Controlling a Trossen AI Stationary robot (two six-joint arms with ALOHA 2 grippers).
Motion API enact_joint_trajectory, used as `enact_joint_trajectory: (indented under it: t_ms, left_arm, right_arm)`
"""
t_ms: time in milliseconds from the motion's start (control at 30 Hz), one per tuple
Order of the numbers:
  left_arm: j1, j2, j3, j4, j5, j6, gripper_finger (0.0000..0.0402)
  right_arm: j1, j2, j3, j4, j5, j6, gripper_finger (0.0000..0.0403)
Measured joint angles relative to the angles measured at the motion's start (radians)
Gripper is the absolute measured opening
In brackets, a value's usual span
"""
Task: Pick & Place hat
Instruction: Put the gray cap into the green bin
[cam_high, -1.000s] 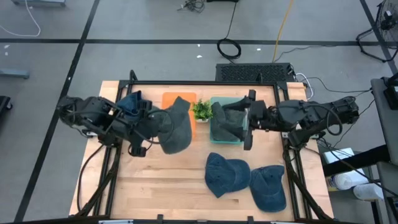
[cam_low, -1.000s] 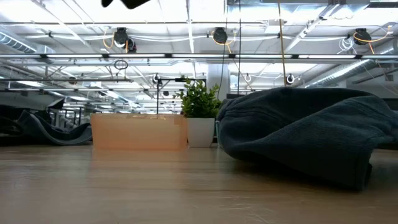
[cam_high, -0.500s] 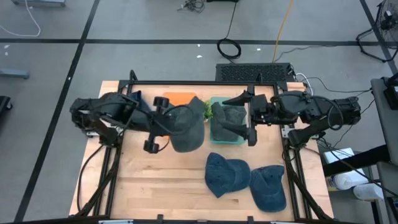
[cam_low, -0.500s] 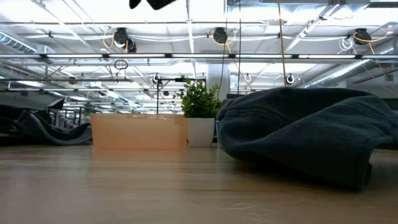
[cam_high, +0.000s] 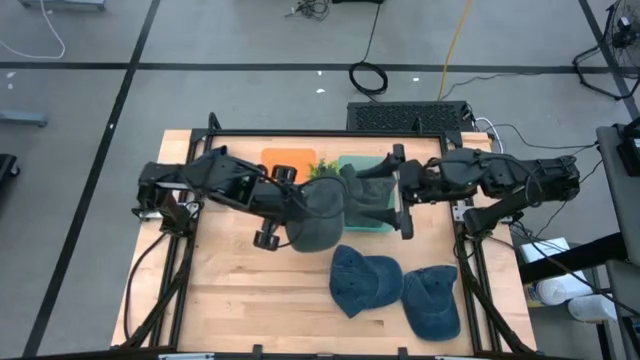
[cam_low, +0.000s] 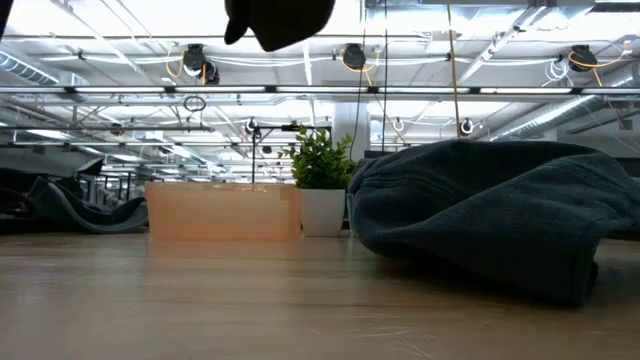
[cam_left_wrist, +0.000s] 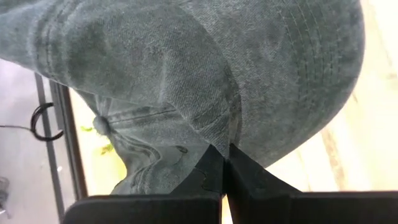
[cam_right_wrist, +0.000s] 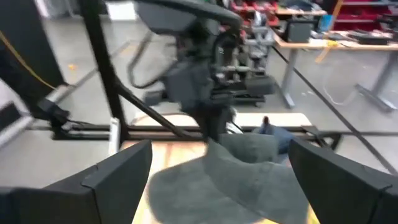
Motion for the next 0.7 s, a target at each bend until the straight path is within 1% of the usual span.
enact_joint_trajectory:
  t_ms: [100, 167, 267, 467, 600, 700]
  left_arm:
    - [0.004, 0.006, 0.006, 0.062, 0.013, 0.015, 0.0]
    - [0.006, 0.009, 0.03, 0.109, 0.028, 0.037, 0.0]
    - [0.006, 0.022, 0.076, 0.157, 0.022, 0.06, 0.0]
    - [0.01, 0.073, 0.125, 0.152, 0.017, 0.085, 0.0]
    - [0.012, 0.104, 0.132, 0.165, 0.018, 0.09, 0.0]
    - [0.019, 0.119, 0.132, 0.175, 0.027, 0.064, 0.0]
  right_arm:
    - [-0.008, 0.0, 0.0, -0.021, 0.001, -0.01, 0.0365]
    - [-0.01, 0.0, 0.0, -0.015, 0.001, -0.009, 0.0365]
    - [-0.01, 0.0, 0.0, -0.008, -0.001, -0.009, 0.0365]
    - [-0.01, 0.0, 0.0, -0.017, -0.003, -0.009, 0.0364]
    - [-0.01, 0.0, 0.0, -0.014, -0.052, -0.026, 0.0364]
    - [-0.01, 0.0, 0.0, -0.016, -0.059, -0.038, 0.0364]
